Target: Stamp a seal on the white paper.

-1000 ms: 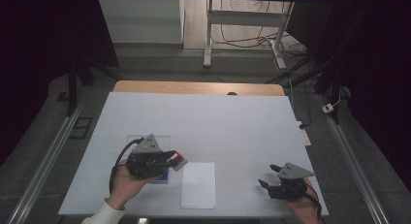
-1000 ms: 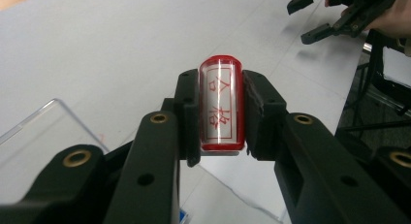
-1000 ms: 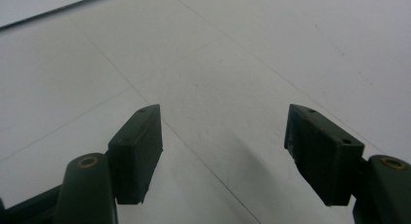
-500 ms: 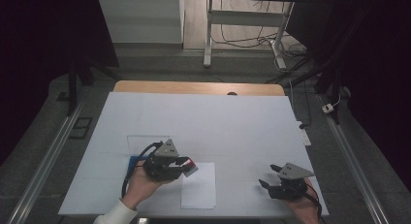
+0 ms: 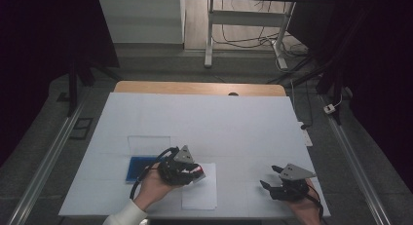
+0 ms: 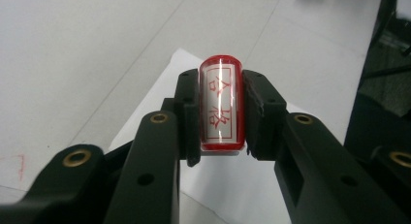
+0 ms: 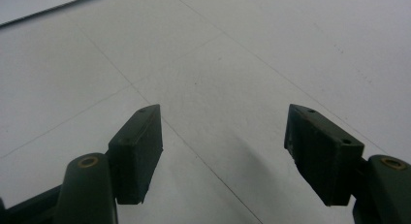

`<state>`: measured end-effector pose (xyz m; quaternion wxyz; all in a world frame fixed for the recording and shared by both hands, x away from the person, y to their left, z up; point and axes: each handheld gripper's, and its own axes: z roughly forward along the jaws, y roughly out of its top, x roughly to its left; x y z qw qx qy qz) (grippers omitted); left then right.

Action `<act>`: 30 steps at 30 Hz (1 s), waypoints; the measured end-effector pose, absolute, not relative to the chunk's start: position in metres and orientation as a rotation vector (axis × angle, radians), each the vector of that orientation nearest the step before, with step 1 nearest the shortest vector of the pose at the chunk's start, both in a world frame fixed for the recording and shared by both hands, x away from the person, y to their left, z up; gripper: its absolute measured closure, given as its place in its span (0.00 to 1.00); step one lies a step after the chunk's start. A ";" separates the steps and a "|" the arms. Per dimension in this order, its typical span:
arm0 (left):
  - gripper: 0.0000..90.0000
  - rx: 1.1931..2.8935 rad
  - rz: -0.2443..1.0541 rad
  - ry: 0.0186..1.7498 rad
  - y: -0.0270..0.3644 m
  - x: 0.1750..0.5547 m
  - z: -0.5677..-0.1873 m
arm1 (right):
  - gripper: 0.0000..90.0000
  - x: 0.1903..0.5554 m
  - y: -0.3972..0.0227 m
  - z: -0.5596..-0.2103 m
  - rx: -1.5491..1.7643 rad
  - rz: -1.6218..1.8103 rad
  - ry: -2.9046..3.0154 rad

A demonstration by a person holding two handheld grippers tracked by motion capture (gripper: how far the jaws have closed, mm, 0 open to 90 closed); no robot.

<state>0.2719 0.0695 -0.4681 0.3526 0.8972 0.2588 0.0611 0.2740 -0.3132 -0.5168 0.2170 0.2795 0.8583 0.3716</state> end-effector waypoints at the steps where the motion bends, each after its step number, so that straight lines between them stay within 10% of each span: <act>1: 0.78 2.326 0.157 0.669 0.068 0.272 -0.469 | 0.33 0.274 -0.313 -0.517 0.775 1.029 2.378; 30: 0.78 2.408 0.165 0.665 0.054 0.278 -0.491 | 0.33 0.274 -0.312 -0.518 0.774 1.014 2.386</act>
